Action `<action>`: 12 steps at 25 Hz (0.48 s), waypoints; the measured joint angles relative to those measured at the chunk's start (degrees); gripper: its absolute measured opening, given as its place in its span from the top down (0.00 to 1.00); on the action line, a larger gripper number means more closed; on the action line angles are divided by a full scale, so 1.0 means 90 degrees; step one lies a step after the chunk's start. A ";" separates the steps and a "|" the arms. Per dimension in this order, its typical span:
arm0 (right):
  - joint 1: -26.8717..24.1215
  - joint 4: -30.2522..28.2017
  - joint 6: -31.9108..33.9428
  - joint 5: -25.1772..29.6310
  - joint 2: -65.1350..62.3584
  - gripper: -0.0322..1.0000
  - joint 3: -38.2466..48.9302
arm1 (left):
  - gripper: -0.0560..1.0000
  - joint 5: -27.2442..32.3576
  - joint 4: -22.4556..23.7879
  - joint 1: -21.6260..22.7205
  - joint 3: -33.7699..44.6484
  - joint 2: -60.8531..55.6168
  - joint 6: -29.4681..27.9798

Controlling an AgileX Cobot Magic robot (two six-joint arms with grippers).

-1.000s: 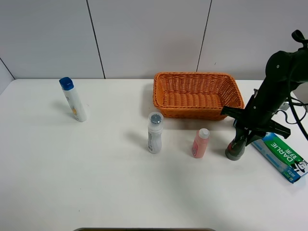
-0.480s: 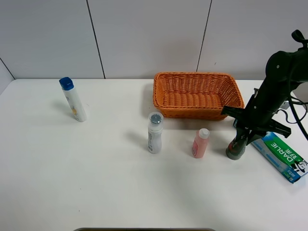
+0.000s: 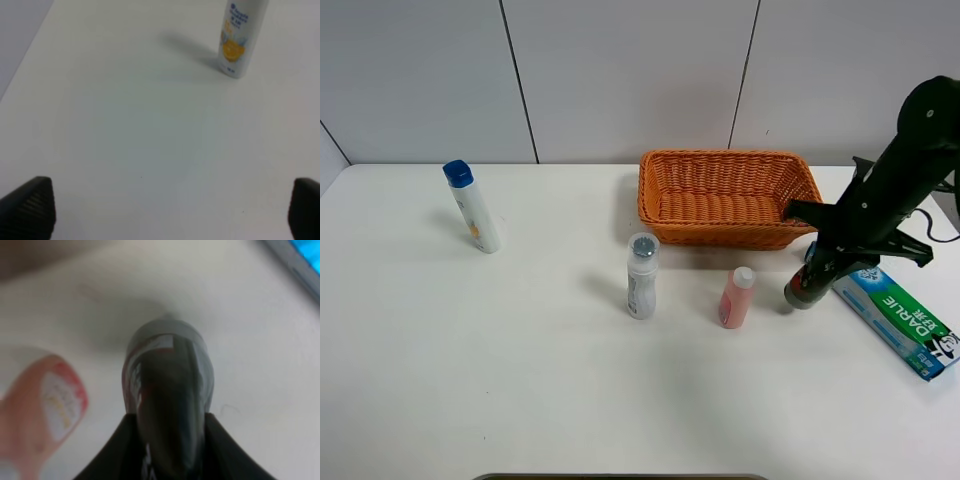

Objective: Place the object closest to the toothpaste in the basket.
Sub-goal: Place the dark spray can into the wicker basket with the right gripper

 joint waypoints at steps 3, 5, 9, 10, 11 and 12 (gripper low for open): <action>0.0000 0.0045 -0.0116 -0.0029 -0.0465 0.69 0.0000 | 0.06 0.0000 0.0000 0.0000 0.0000 0.0000 0.0000; 0.0000 0.0045 -0.0140 -0.0180 -0.0811 0.69 0.0000 | 0.06 0.0000 0.0000 0.0000 0.0000 0.0000 0.0000; 0.0000 0.0159 -0.0147 -0.0808 -0.1329 0.70 0.0000 | 0.06 0.0000 0.0000 0.0000 0.0000 0.0000 0.0000; 0.0000 0.0216 -0.0147 -0.0943 -0.1398 0.70 -0.0024 | 0.06 0.0000 0.0000 0.0000 0.0000 0.0000 0.0000; 0.0000 0.0238 -0.0147 -0.1042 -0.1424 0.70 -0.0082 | 0.06 0.0000 0.0000 0.0000 0.0000 0.0000 0.0000; 0.0000 0.0253 -0.0147 -0.1126 -0.1423 0.70 -0.0156 | 0.06 0.0000 0.0000 0.0000 0.0000 0.0000 0.0000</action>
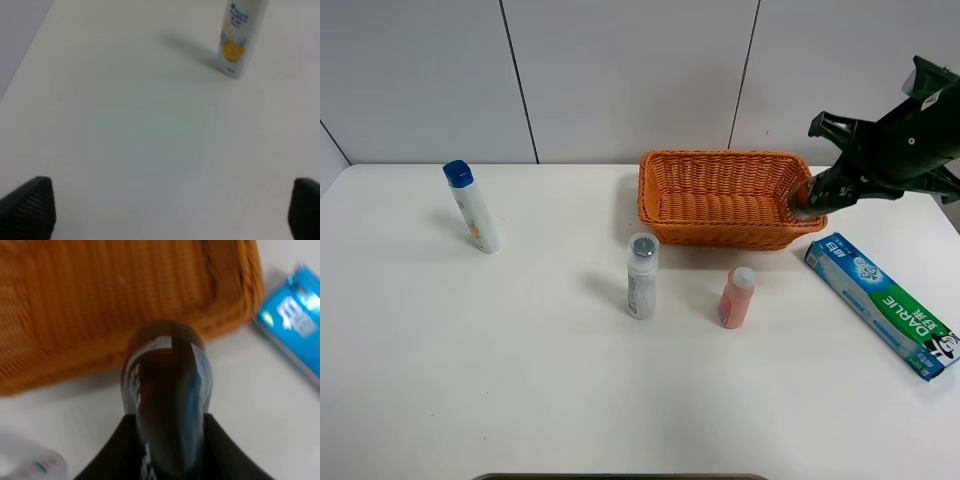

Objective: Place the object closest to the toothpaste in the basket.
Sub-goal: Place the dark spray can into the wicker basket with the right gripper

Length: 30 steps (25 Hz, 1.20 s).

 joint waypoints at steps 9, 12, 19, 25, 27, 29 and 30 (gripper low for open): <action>0.0000 0.0033 -0.0170 -0.1212 0.0470 0.70 -0.0381 | 0.06 0.0000 0.0000 0.0000 0.0000 0.0000 0.0000; 0.0000 0.0075 -0.0170 -0.1569 0.0930 0.70 -0.0381 | 0.06 0.0000 0.0000 0.0000 0.0000 0.0000 0.0000; 0.0000 0.0076 -0.0202 -0.2432 0.1993 0.70 -0.0381 | 0.06 0.0000 0.0000 0.0000 0.0000 0.0000 0.0000; 0.0000 0.0093 -0.0210 -0.3013 0.2716 0.70 -0.0381 | 0.06 0.0000 0.0000 0.0000 0.0000 0.0000 0.0000; 0.0000 0.0098 -0.0210 -0.3253 0.2897 0.70 -0.0381 | 0.06 0.0000 0.0000 0.0000 0.0000 0.0000 0.0000; 0.0000 0.0098 -0.0210 -0.3454 0.3036 0.70 -0.0381 | 0.06 0.0000 0.0000 0.0000 0.0000 0.0000 0.0000; 0.0000 0.0098 -0.0210 -0.3524 0.3089 0.70 -0.0381 | 0.06 0.0000 0.0000 0.0000 0.0000 0.0000 0.0000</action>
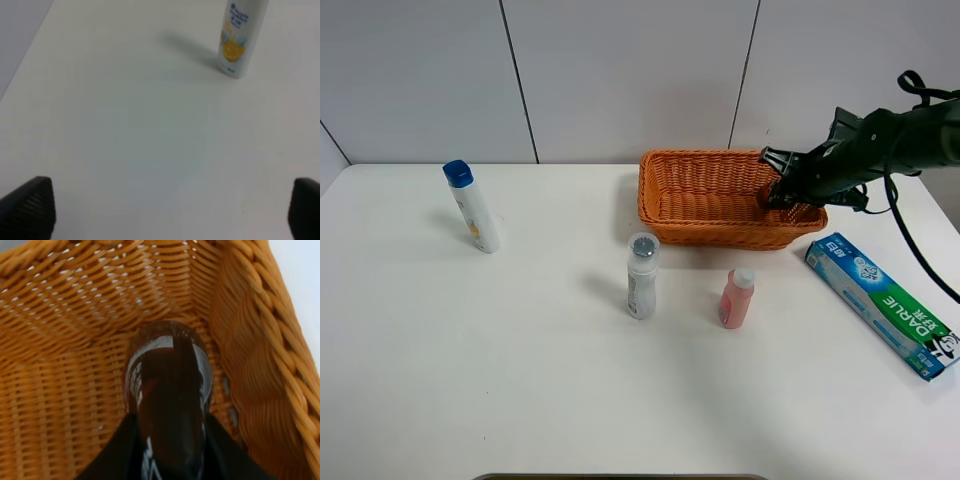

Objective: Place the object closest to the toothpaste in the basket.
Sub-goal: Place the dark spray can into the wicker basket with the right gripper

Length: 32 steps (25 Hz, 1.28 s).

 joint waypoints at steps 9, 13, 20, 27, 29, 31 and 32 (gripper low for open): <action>0.0000 0.0000 0.0000 -0.0071 0.0092 0.70 0.0000 | 0.06 0.0000 0.0000 0.0000 0.0000 0.0000 0.0000; 0.0000 0.0000 0.0000 -0.0111 0.0086 0.53 -0.0005 | 0.06 0.0000 0.0000 0.0000 0.0000 0.0000 0.0000; 0.0000 0.0001 0.0000 0.0153 0.0002 0.33 -0.0012 | 0.06 0.0000 0.0000 0.0000 0.0000 0.0000 0.0000; 0.0000 0.0007 -0.0012 0.0622 -0.0780 0.32 -0.0012 | 0.06 0.0000 0.0000 0.0000 0.0000 0.0000 0.0000; 0.0000 0.0007 -0.0093 0.0905 -0.1096 0.32 -0.0012 | 0.06 0.0000 0.0000 0.0000 0.0000 0.0000 0.0000; 0.0000 0.0007 -0.0232 0.1277 -0.1460 0.32 -0.0012 | 0.06 0.0000 0.0000 0.0000 0.0000 0.0000 0.0000; 0.0000 0.0007 -0.0320 0.1527 -0.1625 0.32 -0.0012 | 0.06 0.0000 0.0000 0.0000 0.0000 0.0000 0.0000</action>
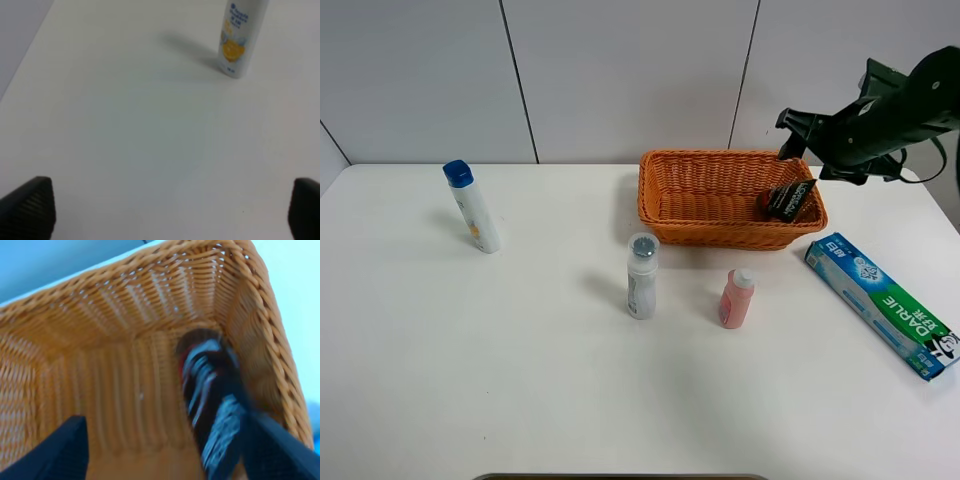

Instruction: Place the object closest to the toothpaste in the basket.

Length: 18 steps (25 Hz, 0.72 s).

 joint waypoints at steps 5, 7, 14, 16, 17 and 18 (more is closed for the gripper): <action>0.0000 -0.0006 -0.0693 0.1585 -0.0964 0.32 0.0000 | 0.06 0.0000 0.0000 0.0000 0.0000 0.0000 0.0000; 0.0000 -0.0006 -0.0967 0.2322 -0.1380 0.32 0.0000 | 0.06 0.0000 0.0000 0.0000 0.0000 0.0000 0.0000; 0.0000 -0.0019 -0.1275 0.4532 -0.2896 0.32 0.0000 | 0.06 0.0000 0.0000 0.0000 0.0000 0.0000 0.0000; 0.0000 -0.0025 -0.1275 0.4950 -0.3342 0.32 0.0000 | 0.06 0.0000 0.0000 0.0000 0.0000 0.0000 0.0000; 0.0000 -0.0025 -0.1279 0.5066 -0.3589 0.32 0.0000 | 0.06 0.0000 0.0000 0.0000 0.0000 0.0000 0.0000; 0.0000 -0.0025 -0.1279 0.5127 -0.3795 0.32 0.0000 | 0.06 0.0000 0.0000 0.0000 0.0000 0.0000 0.0000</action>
